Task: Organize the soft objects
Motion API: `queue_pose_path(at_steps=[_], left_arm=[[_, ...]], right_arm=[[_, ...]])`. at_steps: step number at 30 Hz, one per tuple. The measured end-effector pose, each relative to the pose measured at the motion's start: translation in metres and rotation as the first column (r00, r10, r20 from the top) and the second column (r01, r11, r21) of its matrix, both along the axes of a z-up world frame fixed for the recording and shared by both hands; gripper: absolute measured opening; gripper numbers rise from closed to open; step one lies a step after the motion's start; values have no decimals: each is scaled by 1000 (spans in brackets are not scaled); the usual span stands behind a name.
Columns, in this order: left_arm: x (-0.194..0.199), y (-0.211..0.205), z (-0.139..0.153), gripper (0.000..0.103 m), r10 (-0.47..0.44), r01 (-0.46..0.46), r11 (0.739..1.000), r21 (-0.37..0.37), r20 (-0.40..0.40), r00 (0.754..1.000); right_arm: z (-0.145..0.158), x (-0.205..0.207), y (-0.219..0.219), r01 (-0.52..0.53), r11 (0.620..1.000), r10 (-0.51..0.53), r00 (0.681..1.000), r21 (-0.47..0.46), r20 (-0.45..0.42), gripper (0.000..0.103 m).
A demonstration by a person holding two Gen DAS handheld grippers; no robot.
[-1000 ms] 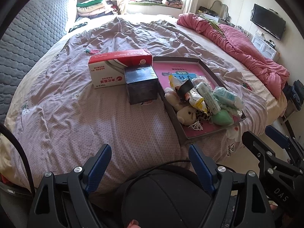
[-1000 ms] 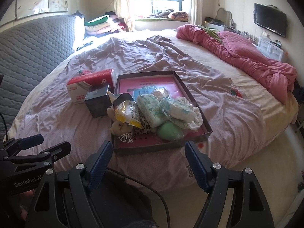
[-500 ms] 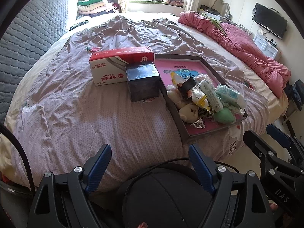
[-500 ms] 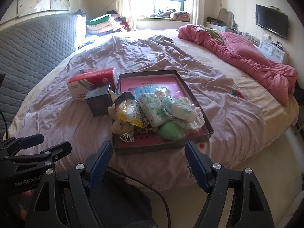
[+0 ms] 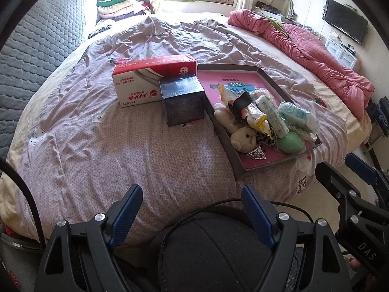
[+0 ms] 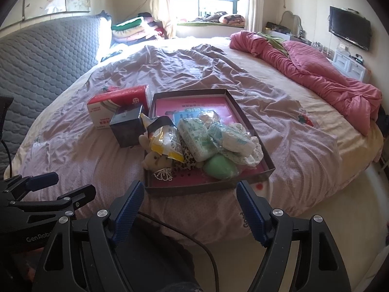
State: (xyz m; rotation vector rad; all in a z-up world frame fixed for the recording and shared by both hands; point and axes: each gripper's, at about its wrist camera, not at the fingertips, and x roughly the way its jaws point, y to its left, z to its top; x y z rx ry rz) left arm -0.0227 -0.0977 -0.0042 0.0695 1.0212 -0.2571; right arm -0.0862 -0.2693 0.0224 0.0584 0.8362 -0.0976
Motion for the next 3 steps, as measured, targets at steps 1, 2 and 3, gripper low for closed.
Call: queue_pose_path(at_steps=[1, 2, 3], left_arm=[[0, -1, -1, 83, -1, 1, 1000, 8, 3, 1000], [0, -1, -1, 83, -3, 3, 1000, 15, 5, 1000], [1, -2, -3, 83, -5, 5, 1000, 18, 5, 1000]], right_arm=[[0, 0, 0, 0, 1000, 0, 1000, 2, -2, 79], [-1, 1, 0, -1, 1000, 1, 1000, 4, -4, 79], [-1, 1, -1, -3, 1000, 3, 1000, 7, -6, 79]])
